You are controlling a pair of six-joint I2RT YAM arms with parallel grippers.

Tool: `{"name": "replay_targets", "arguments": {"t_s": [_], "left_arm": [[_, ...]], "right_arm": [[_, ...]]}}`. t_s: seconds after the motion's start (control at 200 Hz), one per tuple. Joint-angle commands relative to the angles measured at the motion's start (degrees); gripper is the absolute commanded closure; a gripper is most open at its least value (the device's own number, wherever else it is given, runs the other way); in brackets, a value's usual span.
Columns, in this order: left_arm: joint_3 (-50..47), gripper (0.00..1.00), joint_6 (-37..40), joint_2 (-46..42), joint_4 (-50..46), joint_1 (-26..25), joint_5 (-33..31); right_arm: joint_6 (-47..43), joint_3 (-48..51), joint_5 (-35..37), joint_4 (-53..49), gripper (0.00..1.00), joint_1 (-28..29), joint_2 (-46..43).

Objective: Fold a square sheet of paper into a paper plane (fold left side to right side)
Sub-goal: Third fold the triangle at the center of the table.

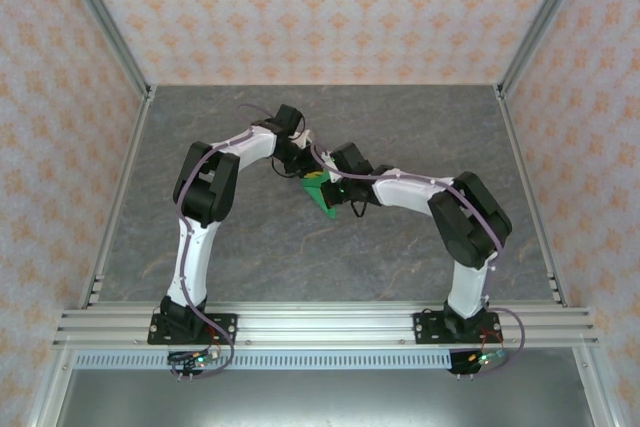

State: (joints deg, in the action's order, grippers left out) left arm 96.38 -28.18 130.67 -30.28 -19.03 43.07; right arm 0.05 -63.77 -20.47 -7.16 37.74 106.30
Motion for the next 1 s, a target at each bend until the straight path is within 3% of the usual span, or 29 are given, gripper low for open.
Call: {"name": "replay_targets", "arguments": {"t_s": [0.0,0.991], "left_arm": [[-0.8,0.84,1.5,1.9,-3.6,-0.2,-2.8],[-0.7,0.85,1.4,2.1,-3.6,-0.4,-3.0]], "right_arm": [[1.2,-1.6,0.0,-1.9,1.00,-0.3,1.2],[3.2,-3.6,3.1,-3.2,1.00,-2.1,3.9]]}}
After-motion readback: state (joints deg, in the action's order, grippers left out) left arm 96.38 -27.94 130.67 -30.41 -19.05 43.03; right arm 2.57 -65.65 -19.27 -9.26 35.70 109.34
